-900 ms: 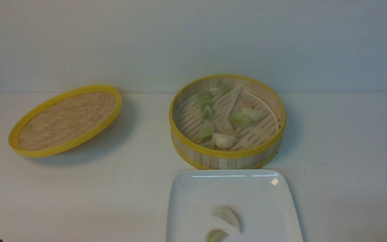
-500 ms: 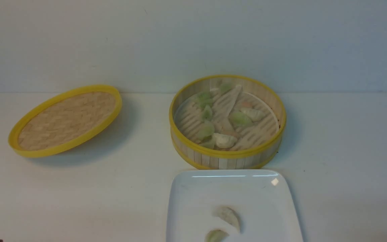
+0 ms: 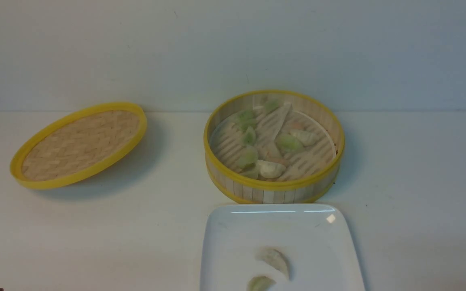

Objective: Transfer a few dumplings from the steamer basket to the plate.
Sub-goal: Use the right arm to grab a dumpling from inside the steamer

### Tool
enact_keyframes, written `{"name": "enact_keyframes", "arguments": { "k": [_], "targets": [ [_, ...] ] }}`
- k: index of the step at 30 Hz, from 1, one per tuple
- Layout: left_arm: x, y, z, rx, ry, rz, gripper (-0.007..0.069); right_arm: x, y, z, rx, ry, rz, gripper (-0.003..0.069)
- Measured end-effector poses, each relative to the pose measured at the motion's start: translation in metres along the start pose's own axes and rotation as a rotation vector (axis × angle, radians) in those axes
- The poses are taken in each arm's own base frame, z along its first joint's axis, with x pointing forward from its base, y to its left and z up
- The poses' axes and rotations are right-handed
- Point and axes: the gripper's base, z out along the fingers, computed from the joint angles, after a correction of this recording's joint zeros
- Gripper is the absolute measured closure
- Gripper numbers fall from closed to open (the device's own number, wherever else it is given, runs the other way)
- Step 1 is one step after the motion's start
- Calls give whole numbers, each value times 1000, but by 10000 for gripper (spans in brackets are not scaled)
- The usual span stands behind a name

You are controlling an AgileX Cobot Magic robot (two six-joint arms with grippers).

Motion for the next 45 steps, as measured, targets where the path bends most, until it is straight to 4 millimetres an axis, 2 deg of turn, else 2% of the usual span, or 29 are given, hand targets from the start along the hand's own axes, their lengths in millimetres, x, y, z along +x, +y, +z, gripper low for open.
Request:
{"name": "enact_keyframes", "arguments": {
  "k": [15,22,28,30,32,34,35,37,38,41,43,45],
  "targets": [
    [-2,0,0,1,-28,-16,631,0,0,0,0,0,0,673],
    [-20,-2,-2,75,-213,-437,631,0,0,0,0,0,0,673],
    [-34,5,-7,86,-393,-687,631,-1,0,0,0,-8,0,673],
    [-39,9,-9,74,-470,-764,631,-2,1,1,-13,-34,50,673],
    [-45,12,-13,68,-519,-802,631,-6,3,1,-44,-88,192,673],
    [-61,12,-21,103,-543,-801,631,-14,5,-1,-90,-166,435,673],
    [-75,10,-30,139,-549,-784,631,-19,4,-2,-123,-219,635,673],
    [-87,9,-37,162,-547,-766,631,-21,4,-2,-139,-237,739,673],
    [-111,6,-47,196,-512,-705,631,-25,2,-3,-162,-269,902,673],
    [-137,2,-52,218,-422,-604,631,-26,1,-4,-173,-282,996,673],
    [-163,-3,-50,252,-280,-509,631,-27,1,-4,-178,-290,1041,673],
    [-180,-8,-43,289,-128,-441,631,-27,0,-4,-177,-300,1046,673]
  ]
}}
